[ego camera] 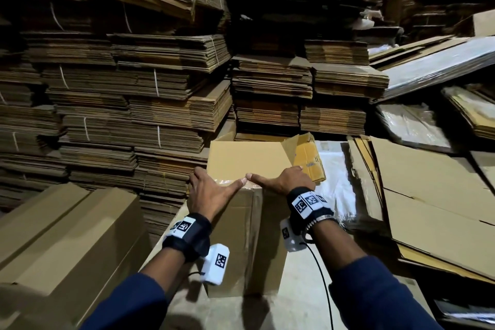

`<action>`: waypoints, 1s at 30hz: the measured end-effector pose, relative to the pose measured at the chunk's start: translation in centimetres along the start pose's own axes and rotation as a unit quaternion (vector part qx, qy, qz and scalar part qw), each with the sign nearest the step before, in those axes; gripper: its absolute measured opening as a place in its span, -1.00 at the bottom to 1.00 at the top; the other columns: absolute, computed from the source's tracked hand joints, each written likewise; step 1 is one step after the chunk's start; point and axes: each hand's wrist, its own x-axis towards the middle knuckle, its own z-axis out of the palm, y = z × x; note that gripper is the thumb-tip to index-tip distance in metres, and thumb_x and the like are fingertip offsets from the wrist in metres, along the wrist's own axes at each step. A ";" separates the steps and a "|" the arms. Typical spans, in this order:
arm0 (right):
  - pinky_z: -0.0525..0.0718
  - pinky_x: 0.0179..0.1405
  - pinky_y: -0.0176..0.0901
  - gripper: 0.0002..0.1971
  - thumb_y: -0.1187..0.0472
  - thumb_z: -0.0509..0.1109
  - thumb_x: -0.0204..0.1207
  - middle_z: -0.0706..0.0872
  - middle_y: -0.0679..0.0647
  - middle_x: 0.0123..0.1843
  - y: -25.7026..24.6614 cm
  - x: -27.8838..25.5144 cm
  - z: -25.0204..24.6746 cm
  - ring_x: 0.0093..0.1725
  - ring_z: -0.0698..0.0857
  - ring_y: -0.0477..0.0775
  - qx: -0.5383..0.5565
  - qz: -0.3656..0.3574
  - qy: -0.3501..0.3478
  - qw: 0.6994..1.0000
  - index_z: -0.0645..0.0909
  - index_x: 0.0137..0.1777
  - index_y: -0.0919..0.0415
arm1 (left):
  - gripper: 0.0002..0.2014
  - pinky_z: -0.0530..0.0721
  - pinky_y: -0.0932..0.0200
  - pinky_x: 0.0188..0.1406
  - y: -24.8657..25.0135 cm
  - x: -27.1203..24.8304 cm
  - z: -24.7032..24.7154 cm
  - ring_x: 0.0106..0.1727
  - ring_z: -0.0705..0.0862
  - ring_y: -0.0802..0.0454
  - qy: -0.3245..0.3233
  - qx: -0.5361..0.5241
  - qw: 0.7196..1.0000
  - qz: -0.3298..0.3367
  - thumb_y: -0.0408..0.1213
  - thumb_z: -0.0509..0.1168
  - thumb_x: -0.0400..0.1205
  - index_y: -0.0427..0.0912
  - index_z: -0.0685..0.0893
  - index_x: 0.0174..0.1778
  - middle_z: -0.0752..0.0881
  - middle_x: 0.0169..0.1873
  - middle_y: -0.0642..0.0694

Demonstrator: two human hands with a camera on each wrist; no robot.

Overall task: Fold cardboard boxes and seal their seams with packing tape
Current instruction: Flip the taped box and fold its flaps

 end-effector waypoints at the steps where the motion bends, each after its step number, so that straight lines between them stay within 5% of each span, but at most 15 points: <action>1: 0.66 -0.14 -0.04 0.50 -0.93 0.13 -0.09 0.75 0.23 0.31 -0.1 0.1 -0.3 0.12 0.76 0.29 -0.006 -0.005 -0.002 1.000 0.53 0.53 0.36 | 0.16 0.73 -0.24 0.18 0.2 0.2 -0.3 0.33 0.59 -0.29 -0.001 0.013 1.000 -0.002 0.61 0.51 0.16 -0.17 0.31 0.43 0.51 0.40 -0.26; 3: 0.58 -0.22 -0.07 0.19 -0.87 0.24 -0.01 0.74 0.16 0.12 0.2 0.3 -0.8 -0.04 0.69 0.24 0.025 -0.001 -0.021 0.999 0.69 0.21 0.22 | 0.23 0.69 -0.21 0.24 0.6 0.8 -1.1 0.40 0.58 -0.33 -0.016 0.029 0.999 -0.012 0.67 0.47 0.14 -0.18 0.30 0.46 0.51 0.45 -0.28; 7: 0.73 0.09 0.07 0.20 -0.68 0.59 -0.08 0.74 0.22 0.34 2.2 0.8 0.0 0.15 0.72 0.32 0.263 0.061 -0.063 0.961 0.65 0.39 0.25 | 0.35 0.66 -0.13 0.34 -0.4 3.3 -1.5 0.39 0.68 -0.28 -0.101 -0.082 0.987 -0.096 0.64 0.59 -0.04 -0.20 0.40 0.51 0.63 0.41 -0.17; 11: 0.76 0.24 0.09 0.25 -0.55 0.72 -0.11 0.75 0.21 0.40 2.8 -0.2 1.0 0.27 0.75 0.29 0.380 0.051 -0.053 0.922 0.63 0.47 0.32 | -0.09 0.78 -0.15 0.31 -1.8 3.1 -0.6 0.08 0.88 -0.04 -0.171 -0.271 0.944 -0.081 0.19 0.86 -0.10 -0.12 0.84 0.15 0.91 0.01 -0.03; 14: 0.79 0.27 0.11 0.03 -0.61 0.70 -0.17 0.85 0.01 0.21 3.8 -0.7 1.8 0.15 0.81 0.12 0.404 0.021 -0.036 0.914 0.76 0.23 0.07 | -0.17 0.79 -0.17 0.30 -1.9 1.9 -1.1 0.08 0.88 -0.02 -0.168 -0.308 0.935 -0.047 0.09 0.87 0.02 -0.11 0.82 0.19 0.91 -0.01 0.00; 18: 0.79 0.11 -0.08 -0.44 -0.45 0.73 0.12 0.81 -0.30 -0.03 4.8 -3.7 1.2 0.08 0.80 -0.11 0.456 -0.069 0.023 0.887 0.68 0.00 -0.19 | 0.02 0.82 -0.10 0.19 -1.9 -0.4 -2.8 0.11 0.84 0.01 -0.113 -0.324 0.939 -0.019 0.14 0.87 0.04 -0.04 0.60 0.39 0.86 0.09 0.00; 20: 0.76 0.03 -0.22 -0.36 -0.42 0.75 0.14 0.83 -0.31 0.02 5.5 -4.8 1.5 0.07 0.79 -0.24 0.473 -0.108 0.042 0.873 0.71 0.15 -0.17 | 0.06 0.80 -0.02 0.17 -2.1 -2.4 -3.7 0.17 0.80 0.05 -0.082 -0.319 0.944 0.015 0.11 0.86 0.10 0.01 0.49 0.48 0.81 0.17 0.01; 23: 0.82 0.15 -0.03 -0.12 -0.41 0.81 0.00 0.85 -0.20 0.15 7.5 -4.9 4.9 0.13 0.82 -0.17 0.450 -0.121 0.051 0.883 0.62 0.32 -0.13 | 0.04 0.73 0.19 0.13 -3.9 -5.2 -3.7 0.20 0.76 0.14 -0.083 -0.298 0.950 0.046 -0.05 0.85 0.19 0.06 0.38 0.51 0.73 0.22 0.06; 26: 0.82 0.17 0.01 0.00 -0.19 0.91 -0.03 0.82 -0.14 0.19 10.4 -5.6 9.5 0.14 0.82 -0.14 0.431 -0.101 0.025 0.896 0.47 0.39 -0.04 | -0.08 0.62 0.47 -0.02 -6.8 -7.6 -2.0 0.18 0.67 0.35 -0.114 -0.259 0.958 0.045 -0.31 0.78 0.33 0.06 0.35 0.47 0.65 0.21 0.22; 28: 0.79 0.12 -0.11 0.01 -0.08 0.90 0.00 0.78 -0.15 0.18 12.2 -6.9 12.2 0.12 0.80 -0.12 0.394 -0.076 0.003 0.916 0.39 0.40 0.00 | -0.17 0.67 0.42 0.02 -9.7 -8.9 0.1 0.19 0.69 0.34 -0.131 -0.235 0.963 0.026 -0.40 0.74 0.38 0.03 0.39 0.43 0.71 0.20 0.14; 30: 0.76 0.06 -0.11 -0.03 -0.01 0.88 0.03 0.78 -0.09 0.15 13.8 -7.8 15.0 0.10 0.80 -0.02 0.361 -0.047 -0.017 0.931 0.37 0.37 0.02 | -0.26 0.78 0.11 0.18 -12.7 -10.0 2.2 0.20 0.77 0.15 -0.152 -0.207 0.966 -0.011 -0.42 0.69 0.44 -0.01 0.44 0.42 0.77 0.22 0.01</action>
